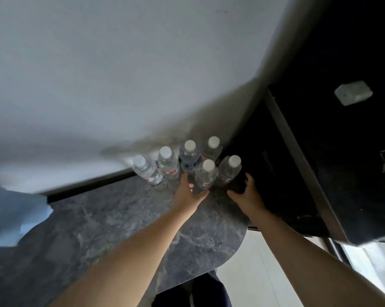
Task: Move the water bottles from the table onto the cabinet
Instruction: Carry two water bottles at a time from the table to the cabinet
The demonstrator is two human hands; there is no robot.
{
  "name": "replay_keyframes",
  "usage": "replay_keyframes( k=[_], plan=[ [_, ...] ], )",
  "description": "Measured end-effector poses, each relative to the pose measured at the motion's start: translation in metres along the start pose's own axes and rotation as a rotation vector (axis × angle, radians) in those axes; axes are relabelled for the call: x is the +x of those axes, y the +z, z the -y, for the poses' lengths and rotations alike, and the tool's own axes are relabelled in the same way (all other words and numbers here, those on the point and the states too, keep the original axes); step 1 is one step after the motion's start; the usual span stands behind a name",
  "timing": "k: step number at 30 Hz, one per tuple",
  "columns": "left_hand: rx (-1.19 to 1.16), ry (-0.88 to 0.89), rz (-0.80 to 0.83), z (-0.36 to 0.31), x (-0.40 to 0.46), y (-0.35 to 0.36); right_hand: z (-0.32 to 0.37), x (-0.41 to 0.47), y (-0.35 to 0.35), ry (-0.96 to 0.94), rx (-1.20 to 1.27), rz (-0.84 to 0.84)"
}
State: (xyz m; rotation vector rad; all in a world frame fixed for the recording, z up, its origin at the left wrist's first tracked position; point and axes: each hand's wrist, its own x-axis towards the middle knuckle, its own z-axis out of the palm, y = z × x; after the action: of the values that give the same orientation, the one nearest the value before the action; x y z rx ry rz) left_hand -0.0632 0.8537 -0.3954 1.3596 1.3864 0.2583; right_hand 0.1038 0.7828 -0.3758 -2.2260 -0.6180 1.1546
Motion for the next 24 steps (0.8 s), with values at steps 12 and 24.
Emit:
replay_keyframes(
  k=[12,24],
  plan=[
    [0.499,0.166,0.156,-0.107,-0.117,-0.147,0.144,-0.153,-0.038,-0.251,-0.686,0.239],
    [0.111,-0.130,-0.375,-0.049,-0.245,-0.244,0.234,-0.217,0.062,-0.749,-1.127,0.476]
  ],
)
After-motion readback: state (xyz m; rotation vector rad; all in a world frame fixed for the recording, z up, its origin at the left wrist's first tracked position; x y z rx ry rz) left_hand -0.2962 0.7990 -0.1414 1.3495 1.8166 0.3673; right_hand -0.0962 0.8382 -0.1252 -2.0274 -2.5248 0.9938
